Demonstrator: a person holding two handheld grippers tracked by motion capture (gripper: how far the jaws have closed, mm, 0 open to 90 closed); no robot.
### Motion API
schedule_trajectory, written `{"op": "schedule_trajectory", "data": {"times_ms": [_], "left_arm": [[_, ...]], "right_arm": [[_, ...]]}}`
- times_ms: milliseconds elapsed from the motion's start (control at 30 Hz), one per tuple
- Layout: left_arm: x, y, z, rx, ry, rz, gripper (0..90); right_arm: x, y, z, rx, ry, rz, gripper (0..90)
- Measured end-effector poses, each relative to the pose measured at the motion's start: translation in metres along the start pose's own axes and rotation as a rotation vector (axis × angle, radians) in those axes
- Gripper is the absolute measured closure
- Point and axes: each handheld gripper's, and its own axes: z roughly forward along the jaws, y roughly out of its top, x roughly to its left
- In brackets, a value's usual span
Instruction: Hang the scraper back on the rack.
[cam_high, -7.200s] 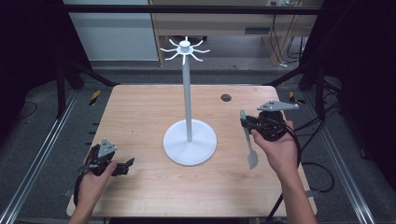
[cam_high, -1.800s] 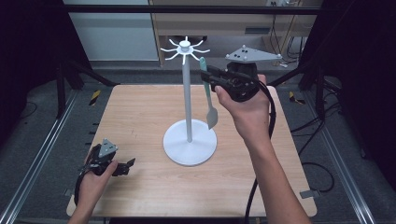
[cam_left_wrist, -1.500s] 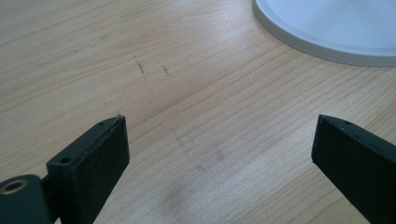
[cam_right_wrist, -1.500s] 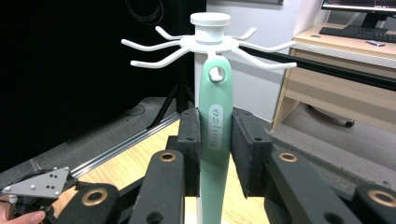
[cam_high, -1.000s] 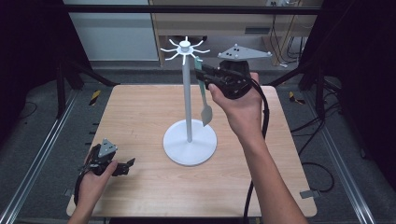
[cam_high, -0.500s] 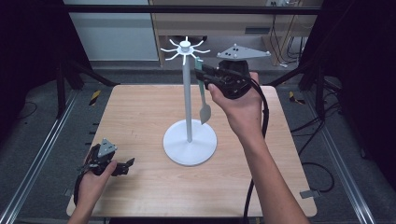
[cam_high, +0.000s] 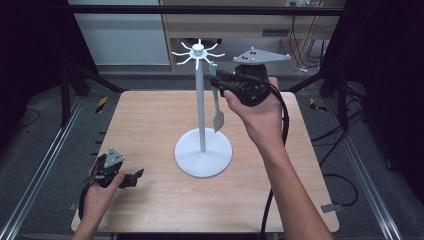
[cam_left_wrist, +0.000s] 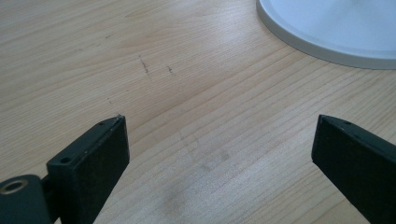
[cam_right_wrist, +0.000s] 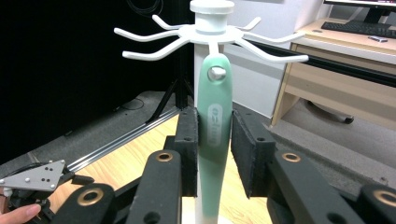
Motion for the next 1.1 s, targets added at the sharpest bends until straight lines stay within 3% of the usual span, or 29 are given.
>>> {"op": "schedule_trajectory", "data": {"times_ms": [300, 633, 767, 967, 1100], "left_arm": [[0.000, 0.000, 0.001, 0.000, 0.000, 0.000, 3.8], [0.003, -0.002, -0.001, 0.004, 0.002, -0.017, 3.8], [0.004, -0.002, -0.002, 0.000, 0.007, -0.022, 3.6], [0.008, -0.004, -0.005, -0.005, 0.017, -0.041, 3.4], [0.007, -0.003, -0.004, -0.004, 0.016, -0.040, 3.4]], "right_arm": [[-0.006, -0.008, -0.009, 0.010, -0.024, 0.013, 65.3], [-0.024, -0.027, -0.014, 0.047, -0.097, 0.035, 55.6], [-0.031, -0.033, -0.016, 0.052, -0.120, 0.054, 47.1], [-0.037, -0.038, -0.021, 0.031, -0.189, 0.080, 23.4], [-0.039, -0.046, -0.025, 0.034, -0.218, 0.080, 16.7]]}}
